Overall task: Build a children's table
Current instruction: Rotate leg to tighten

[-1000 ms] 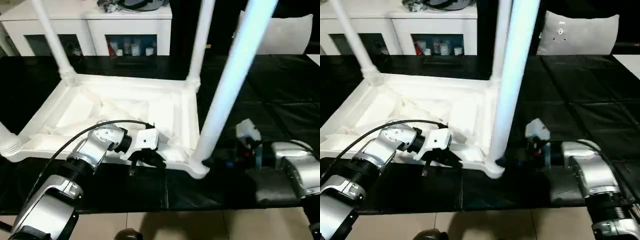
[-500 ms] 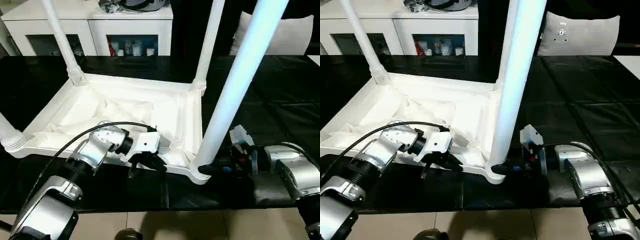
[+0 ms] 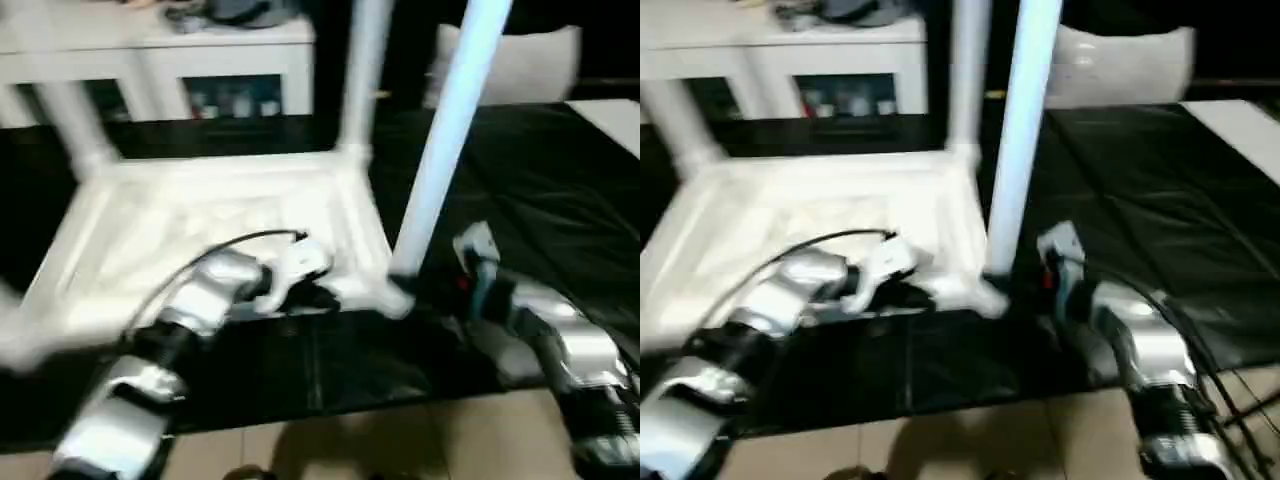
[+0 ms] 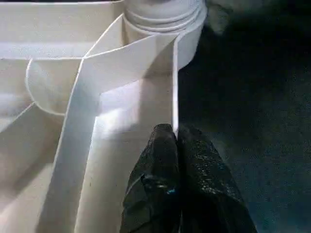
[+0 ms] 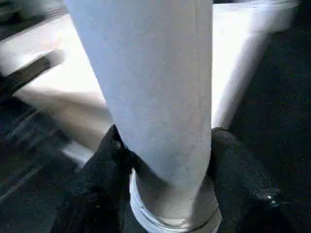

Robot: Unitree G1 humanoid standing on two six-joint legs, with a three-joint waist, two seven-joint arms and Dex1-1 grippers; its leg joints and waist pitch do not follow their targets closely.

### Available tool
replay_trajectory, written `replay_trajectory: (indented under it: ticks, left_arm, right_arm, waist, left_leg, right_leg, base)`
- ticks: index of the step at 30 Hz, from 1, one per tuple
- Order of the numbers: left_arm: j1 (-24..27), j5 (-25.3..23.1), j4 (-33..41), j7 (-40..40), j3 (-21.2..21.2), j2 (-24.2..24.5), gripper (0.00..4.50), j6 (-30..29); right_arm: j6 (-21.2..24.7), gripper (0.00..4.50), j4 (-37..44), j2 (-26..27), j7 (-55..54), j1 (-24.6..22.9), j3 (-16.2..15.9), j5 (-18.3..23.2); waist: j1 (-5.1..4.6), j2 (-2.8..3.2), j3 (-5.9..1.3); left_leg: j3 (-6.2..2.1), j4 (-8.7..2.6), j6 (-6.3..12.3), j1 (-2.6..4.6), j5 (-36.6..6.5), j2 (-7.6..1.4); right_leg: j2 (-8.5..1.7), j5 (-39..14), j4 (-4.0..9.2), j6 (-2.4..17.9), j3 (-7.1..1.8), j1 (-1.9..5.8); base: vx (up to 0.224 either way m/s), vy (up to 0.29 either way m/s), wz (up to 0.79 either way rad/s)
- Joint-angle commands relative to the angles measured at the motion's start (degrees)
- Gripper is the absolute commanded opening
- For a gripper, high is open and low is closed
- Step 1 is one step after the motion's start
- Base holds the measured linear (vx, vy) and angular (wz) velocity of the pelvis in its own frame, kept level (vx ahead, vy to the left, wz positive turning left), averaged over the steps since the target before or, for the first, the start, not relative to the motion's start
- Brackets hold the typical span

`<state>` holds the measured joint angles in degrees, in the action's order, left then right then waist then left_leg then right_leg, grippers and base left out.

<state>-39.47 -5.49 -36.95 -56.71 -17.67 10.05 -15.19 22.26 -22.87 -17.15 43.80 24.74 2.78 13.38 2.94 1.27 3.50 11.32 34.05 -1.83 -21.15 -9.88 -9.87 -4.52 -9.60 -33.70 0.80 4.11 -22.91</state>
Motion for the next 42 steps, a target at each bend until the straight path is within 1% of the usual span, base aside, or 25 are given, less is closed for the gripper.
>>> replay_trajectory:
  ticks: [1,2,3,4,5,6,9,11,14,16,17,18,19,20,21,22,23,26,29,32,34,35,36,40,42]
  left_arm:
    - [-1.54,0.38,-0.27,3.79,-0.51,-3.61,0.0,-2.14]
    - [-2.17,0.04,-1.0,5.98,-0.08,-4.63,0.0,-3.08]
    - [-2.89,0.06,-1.76,8.97,0.92,-6.0,0.0,-4.32]
    - [-3.65,0.11,-2.59,11.59,1.82,-7.15,0.0,-4.91]
    - [-4.06,-0.04,-2.74,13.62,2.49,-8.0,0.0,-5.75]
    - [-4.85,-0.99,-3.66,17.15,2.84,-9.07,0.0,-4.71]
    - [-4.74,-1.19,-3.31,16.89,2.53,-9.14,0.0,-4.77]
    - [-4.16,-2.07,-2.63,15.48,1.2,-7.85,0.0,-3.41]
    - [-3.8,-2.39,-2.42,14.5,0.68,-6.89,0.0,-2.41]
    - [-3.27,-2.17,-2.52,12.66,0.45,-5.7,0.0,-0.47]
    - [-3.0,-2.22,-2.49,11.82,0.06,-5.24,0.0,0.81]
    - [-2.39,-2.43,-2.41,10.32,-0.63,-4.16,0.0,2.12]
    - [-1.98,-2.6,-2.39,9.23,-1.08,-3.36,0.0,3.21]
    - [-1.78,-2.69,-2.4,8.7,-1.29,-2.95,0.0,3.73]
    - [-1.51,-2.65,-2.33,7.6,-1.67,-2.26,0.0,4.3]
    - [-1.35,-2.6,-2.28,6.88,-1.9,-1.84,0.0,4.57]
    - [-0.88,-2.65,-2.03,4.31,-2.74,-0.53,0.0,6.42]
    - [-0.09,-2.89,-1.36,-1.53,-4.67,2.43,0.0,10.04]
    - [0.05,-3.0,-1.53,-5.42,-6.09,4.35,0.0,13.78]
    - [0.56,-2.52,-1.24,-12.16,-7.79,7.06,0.0,19.15]
    - [0.61,-2.7,-1.47,-14.43,-8.6,8.19,0.0,21.28]
    - [0.58,-2.75,-1.67,-15.46,-8.97,8.69,0.0,22.27]
    - [0.54,-2.44,-1.85,-17.39,-9.35,9.29,0.0,23.46]
    - [0.31,-1.68,-1.85,-21.29,-9.88,10.21,0.0,25.6]
    - [0.26,-1.56,-1.94,-21.8,-9.88,10.26,0.0,25.98]
  right_arm:
    - [2.53,2.01,-2.28,3.46,-5.08,0.97,-1.74,-0.34]
    - [2.33,2.01,-2.99,4.34,-7.47,1.57,-1.47,-1.02]
    - [2.1,2.01,-3.85,5.42,-9.96,2.18,-0.92,-1.3]
    - [0.87,2.01,-4.76,6.32,-11.73,2.73,-0.42,-1.48]
    - [0.12,2.56,-5.33,7.11,-13.14,3.13,0.04,-1.7]
    - [-1.6,2.69,-5.47,8.31,-12.69,3.03,0.36,-1.07]
    - [-2.33,2.94,-5.1,9.0,-12.47,2.71,0.75,-0.78]
    - [-2.78,3.14,-4.06,8.67,-11.59,1.88,0.72,-0.7]
    - [-3.29,3.4,-3.59,7.8,-10.6,1.37,1.02,-0.26]
    - [-5.5,3.51,-3.05,5.84,-8.5,0.68,2.49,0.63]
    - [-6.15,3.6,-2.82,5.24,-7.61,0.41,2.8,0.83]
    - [-6.74,3.63,-1.87,3.43,-4.82,-0.44,2.89,1.21]
    - [-7.08,3.63,-1.15,1.97,-2.6,-1.09,2.69,1.38]
    - [-7.23,3.8,-0.78,1.19,-1.43,-1.43,2.55,1.45]
    - [-7.41,3.8,-0.33,-0.1,0.36,-1.9,2.21,1.39]
    - [-7.52,3.8,-0.06,-0.91,1.45,-2.18,1.99,1.32]
    - [-7.75,4.03,0.41,-3.15,4.71,-2.77,1.31,1.11]
    - [-9.07,4.2,0.92,-7.76,10.3,-3.4,-0.66,0.1]
    - [-10.43,4.2,1.01,-10.3,14.6,-3.5,-1.91,-0.08]
    - [-15.39,4.2,1.6,-12.88,22.8,-3.99,-3.36,0.28]
    - [-15.95,4.2,2.08,-13.97,26.69,-4.27,-4.32,0.87]
    - [-16.03,3.93,2.16,-14.54,28.31,-4.29,-4.93,1.28]
    - [-15.63,3.85,1.98,-15.06,30.43,-4.09,-5.69,2.08]
    - [-14.02,3.66,1.86,-15.45,34.5,-3.71,-7.02,3.21]
    - [-13.98,3.43,1.72,-15.44,35.05,-3.66,-7.17,3.27]
  waist:
    - [0.11,-1.0,-3.57]
    - [0.17,-0.93,-3.63]
    - [0.02,-1.02,-3.59]
    - [-0.07,-0.89,-3.7]
    - [0.0,-0.91,-3.73]
    - [0.1,-0.87,-3.79]
    - [0.38,-0.81,-3.97]
    - [0.54,-0.76,-4.07]
    - [0.55,-0.78,-4.02]
    - [0.84,-0.76,-3.99]
    - [0.88,-0.42,-4.03]
    - [0.95,-0.6,-4.15]
    - [1.21,-0.75,-4.24]
    - [1.25,-0.73,-4.24]
    - [1.24,-0.7,-4.3]
    - [1.34,-0.73,-4.24]
    - [1.36,-0.73,-4.24]
    - [1.68,-0.71,-4.23]
    - [2.09,-0.57,-4.11]
    - [2.6,-0.49,-4.12]
    - [3.21,-0.27,-4.17]
    - [3.4,-0.33,-4.17]
    - [3.72,-0.37,-4.14]
    - [4.11,-0.41,-4.11]
    - [4.24,-0.34,-4.1]
  left_leg:
    - [-2.25,-4.01,0.53,1.17,-18.81,-2.61]
    - [-2.23,-3.97,0.89,1.23,-18.51,-2.62]
    - [-2.14,-3.99,1.3,0.96,-17.98,-2.55]
    - [-1.99,-3.92,1.57,1.01,-17.53,-2.53]
    - [-2.01,-3.93,1.63,1.07,-17.36,-2.57]
    - [-1.95,-3.92,2.04,1.03,-17.05,-2.62]
    - [-2.06,-4.21,2.74,0.67,-15.67,-2.9]
    - [-1.9,-4.19,3.07,0.67,-14.94,-3.03]
    - [-1.8,-4.14,3.36,0.59,-14.74,-2.93]
    - [-1.74,-4.04,3.51,0.76,-14.87,-2.94]
    - [-1.78,-4.05,3.53,0.62,-14.58,-2.93]
    - [-1.76,-4.1,3.66,0.55,-14.03,-3.01]
    - [-1.71,-4.02,4.09,0.53,-13.32,-3.1]
    - [-1.73,-4.02,4.32,0.53,-12.95,-3.16]
    - [-1.68,-3.98,4.74,0.35,-12.23,-3.08]
    - [-1.63,-3.92,4.96,0.4,-12.03,-3.08]
    - [-1.66,-3.89,5.12,0.32,-11.87,-3.03]
    - [-1.71,-3.89,5.21,0.34,-11.87,-3.25]
    - [-1.63,-3.95,4.84,0.55,-12.98,-3.36]
    - [-1.58,-4.05,4.25,0.71,-13.51,-3.62]
    - [-1.55,-4.07,4.26,0.93,-14.36,-3.86]
    - [-1.57,-4.08,4.29,0.92,-14.32,-3.9]
    - [-1.54,-4.12,4.24,1.05,-14.39,-3.92]
    - [-1.57,-4.17,3.62,1.05,-14.91,-3.87]
    - [-1.65,-4.24,3.32,1.06,-15.03,-3.99]
  right_leg:
    - [-4.6,-32.6,6.37,6.53,-1.82,1.71]
    - [-4.7,-32.18,6.42,6.64,-1.88,1.78]
    - [-4.6,-31.59,6.39,6.73,-1.91,1.89]
    - [-4.4,-30.21,6.31,7.2,-1.89,1.81]
    - [-4.45,-29.65,6.25,7.38,-1.92,1.82]
    - [-4.49,-28.66,6.28,7.61,-1.97,1.87]
    - [-4.35,-24.52,5.7,8.45,-2.09,2.28]
    - [-4.42,-20.47,5.32,9.86,-2.31,2.34]
    - [-4.51,-19.68,5.19,10.53,-2.33,2.56]
    - [-4.66,-21.06,5.47,10.13,-2.38,2.52]
    - [-4.62,-20.7,5.34,10.14,-2.37,2.65]
    - [-4.51,-19.47,5.24,10.18,-2.37,2.69]
    - [-4.45,-17.4,4.97,10.41,-2.45,2.84]
    - [-4.46,-16.37,4.8,10.84,-2.48,2.84]
    - [-4.48,-15.33,4.67,11.3,-2.38,2.99]
    - [-4.55,-15.33,4.68,11.53,-2.38,2.94]
    - [-4.58,-15.61,4.74,11.55,-2.33,3.02]
    - [-4.6,-16.54,4.73,11.19,-2.28,3.05]
    - [-4.46,-18.33,4.83,10.95,-2.19,2.81]
    - [-4.52,-18.27,4.72,11.07,-2.31,2.62]
    - [-4.48,-17.15,4.52,11.86,-2.36,2.49]
    - [-4.53,-16.87,4.51,11.9,-2.38,2.54]
    - [-4.54,-16.63,4.42,12.19,-2.4,2.49]
    - [-4.72,-18.17,4.47,12.19,-2.41,2.55]
    - [-4.76,-18.67,4.46,12.07,-2.44,2.53]
  base:
    - [0.0,0.0,0.0]
    - [0.0,0.0,0.0]
    - [0.0,0.0,0.0]
    - [0.0,0.0,0.0]
    - [0.0,0.0,0.0]
    - [0.0,0.0,0.0]
    - [0.0,0.0,0.0]
    - [0.0,0.0,0.0]
    - [0.0,0.0,0.0]
    - [0.0,0.0,0.0]
    - [0.0,0.0,0.0]
    - [0.0,0.0,0.0]
    - [0.0,0.0,0.0]
    - [0.0,0.0,0.0]
    - [0.0,0.0,0.0]
    - [0.0,0.0,0.0]
    - [0.0,0.0,0.0]
    - [0.0,0.0,0.0]
    - [0.0,0.0,0.0]
    - [0.0,0.0,0.0]
    - [0.0,0.0,0.0]
    - [0.0,0.0,0.0]
    - [0.0,0.0,0.0]
    - [0.0,0.0,0.0]
    - [0.0,0.0,0.0]
